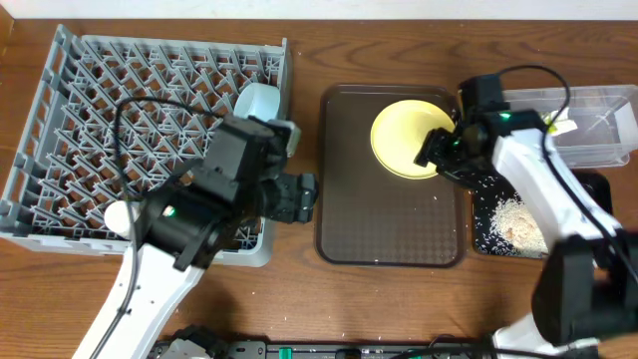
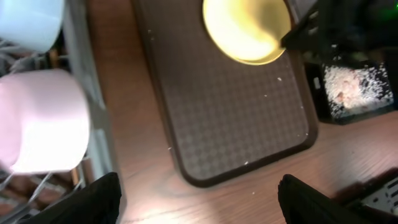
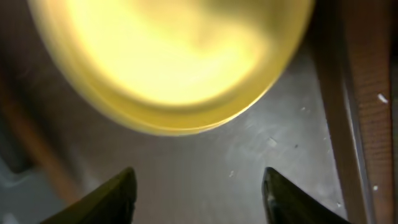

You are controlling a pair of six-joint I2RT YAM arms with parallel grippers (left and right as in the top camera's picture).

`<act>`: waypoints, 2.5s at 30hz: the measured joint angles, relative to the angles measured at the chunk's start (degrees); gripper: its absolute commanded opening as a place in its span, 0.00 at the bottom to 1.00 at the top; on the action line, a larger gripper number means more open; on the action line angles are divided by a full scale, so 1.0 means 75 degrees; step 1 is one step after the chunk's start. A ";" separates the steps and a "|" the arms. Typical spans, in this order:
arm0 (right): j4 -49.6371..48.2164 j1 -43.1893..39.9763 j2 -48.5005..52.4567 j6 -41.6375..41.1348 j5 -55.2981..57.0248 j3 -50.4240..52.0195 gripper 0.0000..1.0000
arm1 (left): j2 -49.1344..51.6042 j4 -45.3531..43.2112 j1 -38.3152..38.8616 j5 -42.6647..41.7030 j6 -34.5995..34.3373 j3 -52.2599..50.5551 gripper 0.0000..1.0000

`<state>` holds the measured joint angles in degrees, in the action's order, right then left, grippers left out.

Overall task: Sort waste into correct bins and load items into the dishwasher
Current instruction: 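Reach the right gripper to the yellow plate and grasp its rim, then lift the yellow plate off the dark tray with the right gripper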

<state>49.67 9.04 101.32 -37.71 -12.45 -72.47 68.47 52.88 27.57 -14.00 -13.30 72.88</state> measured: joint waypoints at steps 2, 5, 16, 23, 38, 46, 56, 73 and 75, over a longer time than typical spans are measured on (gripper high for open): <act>-0.0192 0.0032 0.0341 -0.0323 0.0286 0.0000 0.50 | 0.0105 -0.0221 0.0000 -0.0114 -0.0026 0.0000 0.83; -0.0484 0.0076 0.0883 -0.0694 0.0548 0.0000 0.47 | 0.0198 -0.0498 -0.0015 -0.0233 -0.0029 0.0000 0.83; -0.0807 0.0452 0.1399 -0.1052 0.0679 -0.0038 0.01 | 0.0379 -0.0527 -0.1177 -0.0726 -0.0414 0.0000 0.83; -0.0935 0.0280 0.0207 0.0134 0.0256 0.0052 0.01 | 0.0475 -0.0525 -0.1533 -0.1667 -0.0219 0.0000 0.83; -0.0516 -0.0595 -0.2771 0.3742 -0.2900 0.0055 0.01 | 0.0589 -0.1766 -0.1536 -0.3923 -0.0189 0.0000 0.83; -0.0580 -0.0557 -0.2833 0.4514 -0.4252 0.0055 0.01 | 0.0589 -0.1789 -0.1495 -0.4150 -0.0163 0.0000 0.76; -0.0973 -0.0070 -0.2853 0.4651 -0.4843 0.0055 0.47 | 0.0592 -0.1839 -0.0933 -0.3821 0.0466 0.0000 0.07; 0.0731 -0.2442 -0.4809 0.3424 -0.2728 0.0055 0.97 | 0.0393 -0.0595 -0.0912 0.2594 0.0871 0.0000 0.07; 0.1201 -0.2710 -0.5129 0.3077 -0.1821 0.0055 0.99 | 0.0350 -0.0469 -0.0912 0.3599 0.0903 0.0000 0.07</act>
<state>58.67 -11.29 62.85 -14.63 -26.11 -72.05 71.09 49.36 20.73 12.99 -6.52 72.88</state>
